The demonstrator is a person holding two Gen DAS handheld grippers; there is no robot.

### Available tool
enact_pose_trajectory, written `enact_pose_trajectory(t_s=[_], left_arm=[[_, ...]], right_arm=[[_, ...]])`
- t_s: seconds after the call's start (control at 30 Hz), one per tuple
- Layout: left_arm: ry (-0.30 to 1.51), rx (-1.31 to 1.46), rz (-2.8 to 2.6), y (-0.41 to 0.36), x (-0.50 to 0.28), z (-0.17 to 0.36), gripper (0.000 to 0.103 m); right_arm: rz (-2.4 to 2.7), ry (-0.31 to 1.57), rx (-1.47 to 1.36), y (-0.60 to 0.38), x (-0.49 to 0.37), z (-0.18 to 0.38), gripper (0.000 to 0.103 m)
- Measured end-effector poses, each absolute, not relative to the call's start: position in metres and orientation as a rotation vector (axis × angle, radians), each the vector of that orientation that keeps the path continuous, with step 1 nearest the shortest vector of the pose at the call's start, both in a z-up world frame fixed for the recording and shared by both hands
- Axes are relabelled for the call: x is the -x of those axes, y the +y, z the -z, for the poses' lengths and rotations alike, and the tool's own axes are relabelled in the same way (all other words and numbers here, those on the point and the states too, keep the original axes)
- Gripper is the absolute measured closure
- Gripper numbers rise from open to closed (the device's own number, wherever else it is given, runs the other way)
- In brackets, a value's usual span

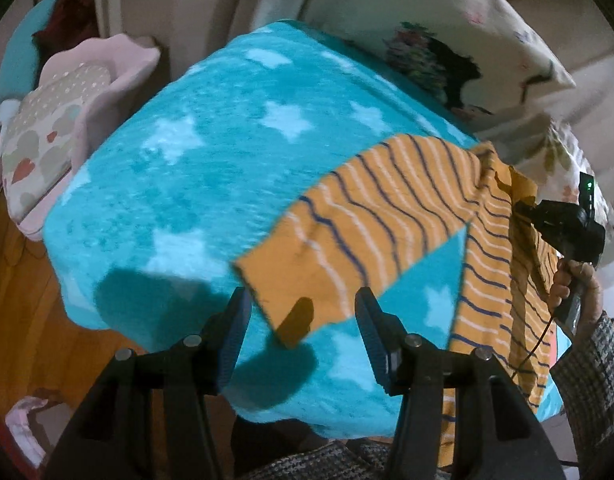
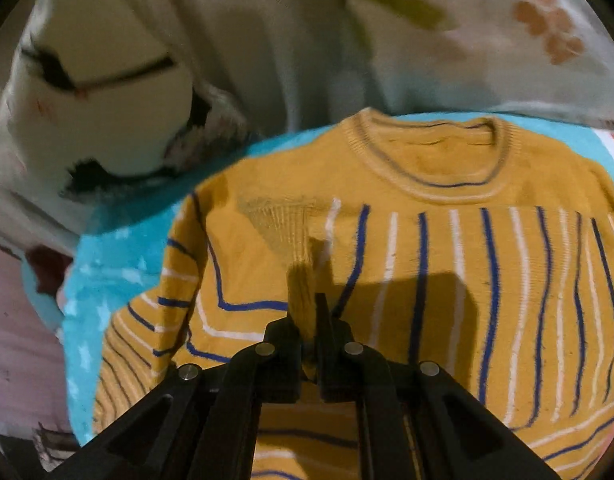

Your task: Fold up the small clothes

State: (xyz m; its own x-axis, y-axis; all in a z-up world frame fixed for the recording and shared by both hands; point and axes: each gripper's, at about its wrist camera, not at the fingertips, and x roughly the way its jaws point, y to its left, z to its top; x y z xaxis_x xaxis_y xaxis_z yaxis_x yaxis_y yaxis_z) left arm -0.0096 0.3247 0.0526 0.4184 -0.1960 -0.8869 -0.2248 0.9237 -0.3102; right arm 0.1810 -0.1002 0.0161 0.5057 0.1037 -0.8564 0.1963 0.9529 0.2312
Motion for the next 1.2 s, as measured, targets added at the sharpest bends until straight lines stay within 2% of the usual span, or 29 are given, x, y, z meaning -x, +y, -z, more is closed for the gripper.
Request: enact_pose_trajectory(t_s=[0.2,0.27,0.33,0.47,0.6,0.93,1.03,1.2], left_arm=[[1.163,0.453,-0.041,0.344,0.003,-0.044,0.05],[1.166,0.463,-0.043,0.347,0.0,-0.042,0.05],[1.166,0.464,-0.043,0.349,-0.001,-0.042,0.05],[1.165,0.451,-0.035,0.348,-0.003,-0.041,0.045],[1.167,0.316,0.032,0.327,-0.007,-0.04,0.044],[1.188,-0.06,0.278,0.263,-0.01,-0.017,0.045],[1.197,-0.099,0.286,0.262,-0.02,-0.022,0.097],[1.122,0.272,0.298,0.326,-0.063,-0.065,0.1]], right_arm=[[0.05,1.095,-0.201,-0.064,-0.202,-0.001,0.086],[0.038,1.091,-0.172,-0.053,-0.204,-0.001,0.07],[0.025,1.086,-0.127,-0.038,-0.206,-0.002,0.062],[-0.058,1.077,-0.104,-0.013,-0.202,-0.007,0.06],[-0.12,1.066,-0.083,0.019,-0.184,-0.014,0.055],[-0.141,1.112,-0.099,0.031,-0.132,-0.008,0.054],[-0.107,1.11,-0.127,0.017,-0.125,-0.01,0.054],[-0.055,1.088,-0.164,-0.005,-0.113,-0.02,0.054]])
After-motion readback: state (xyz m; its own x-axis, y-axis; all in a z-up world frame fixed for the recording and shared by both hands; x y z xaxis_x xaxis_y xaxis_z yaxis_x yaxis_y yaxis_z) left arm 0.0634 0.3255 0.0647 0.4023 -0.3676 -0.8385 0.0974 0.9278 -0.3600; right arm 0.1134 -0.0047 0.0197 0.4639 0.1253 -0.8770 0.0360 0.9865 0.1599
